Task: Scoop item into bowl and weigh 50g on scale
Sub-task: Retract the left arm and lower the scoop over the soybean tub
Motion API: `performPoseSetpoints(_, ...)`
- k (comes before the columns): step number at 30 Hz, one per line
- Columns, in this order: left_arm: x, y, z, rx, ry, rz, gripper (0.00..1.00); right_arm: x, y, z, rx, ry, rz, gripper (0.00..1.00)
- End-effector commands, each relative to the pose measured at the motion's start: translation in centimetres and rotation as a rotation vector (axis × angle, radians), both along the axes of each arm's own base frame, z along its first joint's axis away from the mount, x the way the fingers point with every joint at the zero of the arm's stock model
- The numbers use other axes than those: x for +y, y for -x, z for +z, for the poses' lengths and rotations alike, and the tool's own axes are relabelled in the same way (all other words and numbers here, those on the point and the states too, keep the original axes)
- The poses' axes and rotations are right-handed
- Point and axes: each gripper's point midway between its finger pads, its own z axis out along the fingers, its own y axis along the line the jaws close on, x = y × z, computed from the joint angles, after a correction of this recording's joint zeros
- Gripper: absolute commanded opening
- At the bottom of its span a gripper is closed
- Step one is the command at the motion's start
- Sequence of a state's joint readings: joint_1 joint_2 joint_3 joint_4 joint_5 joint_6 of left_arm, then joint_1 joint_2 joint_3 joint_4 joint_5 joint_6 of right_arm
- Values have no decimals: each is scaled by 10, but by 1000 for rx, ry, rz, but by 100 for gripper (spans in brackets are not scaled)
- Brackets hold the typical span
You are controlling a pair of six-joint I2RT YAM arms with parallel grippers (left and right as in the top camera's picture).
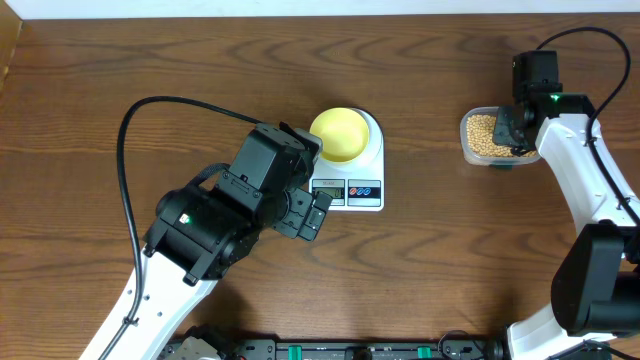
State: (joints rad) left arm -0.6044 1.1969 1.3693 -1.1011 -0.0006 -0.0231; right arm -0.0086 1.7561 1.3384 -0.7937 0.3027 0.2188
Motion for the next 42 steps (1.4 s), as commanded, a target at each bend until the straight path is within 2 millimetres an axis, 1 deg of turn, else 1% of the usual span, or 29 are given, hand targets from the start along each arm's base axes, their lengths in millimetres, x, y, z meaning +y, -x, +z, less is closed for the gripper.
performPoseSetpoints(1, 3, -1, 4, -12, -3, 9, 98, 10, 8, -12, 52, -47, 30, 1)
performPoseSetpoints(4, 3, -1, 4, -12, -3, 9, 98, 18, 15, -16, 83, -94, 45, 1)
performPoseSetpoints(7, 2, -1, 4, -12, -3, 9, 98, 31, 21, -20, 112, -167, 71, 1)
performPoseSetpoints(14, 2, -1, 4, -11, -3, 10, 98, 50, 23, -22, 125, -263, 126, 1)
performPoseSetpoints(20, 1, 0, 4, -7, 4, 5, 98, 47, 24, -22, 128, -269, 119, 1)
performPoseSetpoints(24, -5, 4, 5, 12, 39, -20, 98, 42, 24, -22, 123, -286, 103, 1)
performPoseSetpoints(29, -4, 6, 9, -1, 47, -21, 98, 35, 20, -20, 94, -339, 82, 1)
performPoseSetpoints(33, -4, 6, 19, -40, 73, -21, 98, 32, 15, -18, 63, -406, 95, 1)
performPoseSetpoints(37, -3, 8, 35, -103, 115, -23, 98, 31, 13, -17, 48, -438, 104, 1)
performPoseSetpoints(42, 3, 16, 56, -174, 162, -24, 98, 37, 9, -15, 28, -469, 145, 1)
